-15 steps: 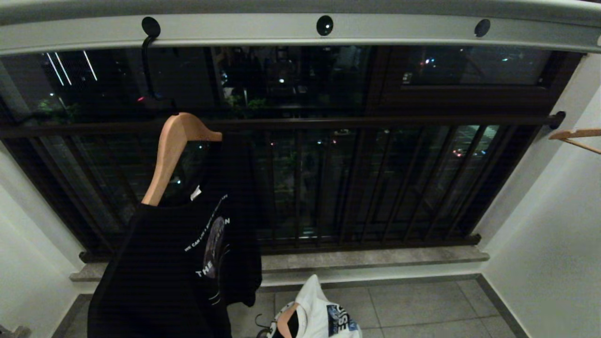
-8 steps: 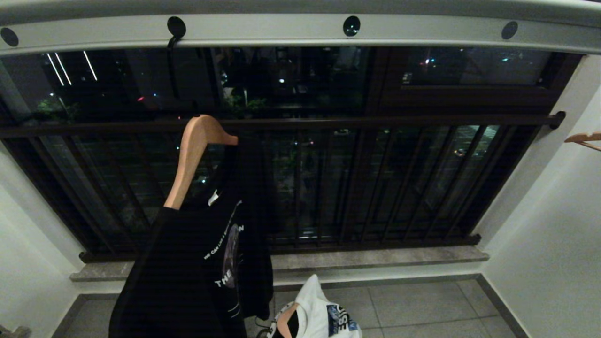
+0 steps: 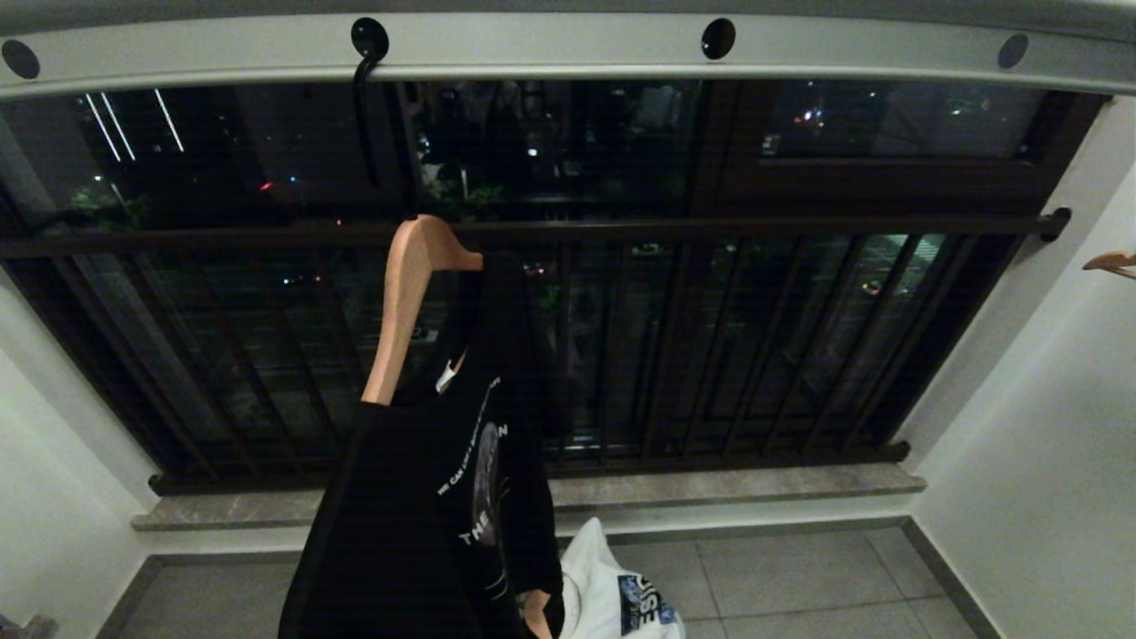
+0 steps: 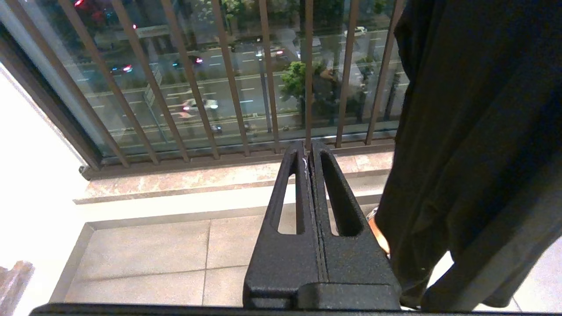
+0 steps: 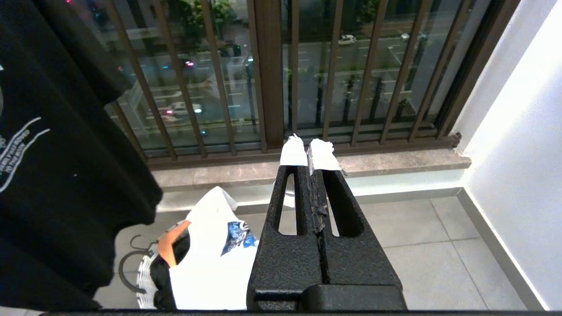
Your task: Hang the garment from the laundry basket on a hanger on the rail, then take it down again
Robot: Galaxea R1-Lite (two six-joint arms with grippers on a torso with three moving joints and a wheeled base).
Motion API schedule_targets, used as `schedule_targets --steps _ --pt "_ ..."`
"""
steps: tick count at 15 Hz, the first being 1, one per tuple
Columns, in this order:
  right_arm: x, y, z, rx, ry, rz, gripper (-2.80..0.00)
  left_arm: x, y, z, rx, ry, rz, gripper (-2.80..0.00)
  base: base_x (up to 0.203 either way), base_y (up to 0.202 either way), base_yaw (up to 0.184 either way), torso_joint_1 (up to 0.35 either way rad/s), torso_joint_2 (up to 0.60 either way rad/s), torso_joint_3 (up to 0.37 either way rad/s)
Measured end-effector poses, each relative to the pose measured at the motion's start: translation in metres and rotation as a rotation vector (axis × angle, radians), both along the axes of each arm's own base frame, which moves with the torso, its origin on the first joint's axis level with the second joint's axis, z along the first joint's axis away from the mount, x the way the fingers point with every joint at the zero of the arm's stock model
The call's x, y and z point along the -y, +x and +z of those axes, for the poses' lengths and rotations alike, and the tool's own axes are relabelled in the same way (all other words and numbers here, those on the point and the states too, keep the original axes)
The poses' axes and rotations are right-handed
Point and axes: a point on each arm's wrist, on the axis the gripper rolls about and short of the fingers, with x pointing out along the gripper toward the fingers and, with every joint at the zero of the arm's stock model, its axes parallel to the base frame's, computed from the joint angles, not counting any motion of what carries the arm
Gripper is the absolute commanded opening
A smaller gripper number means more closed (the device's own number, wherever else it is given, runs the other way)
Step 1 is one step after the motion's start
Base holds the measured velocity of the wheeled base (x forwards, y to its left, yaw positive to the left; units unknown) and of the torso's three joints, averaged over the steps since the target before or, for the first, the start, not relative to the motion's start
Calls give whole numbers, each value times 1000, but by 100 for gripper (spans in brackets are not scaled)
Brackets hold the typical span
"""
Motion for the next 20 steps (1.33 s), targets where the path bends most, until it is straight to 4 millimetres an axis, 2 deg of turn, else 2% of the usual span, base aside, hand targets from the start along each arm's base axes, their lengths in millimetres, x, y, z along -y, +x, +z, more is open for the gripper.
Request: schedule_targets --steps 20 --pt "0 0 0 0 0 0 -280 0 0 0 0 0 0 -280 0 0 0 -64 135 70"
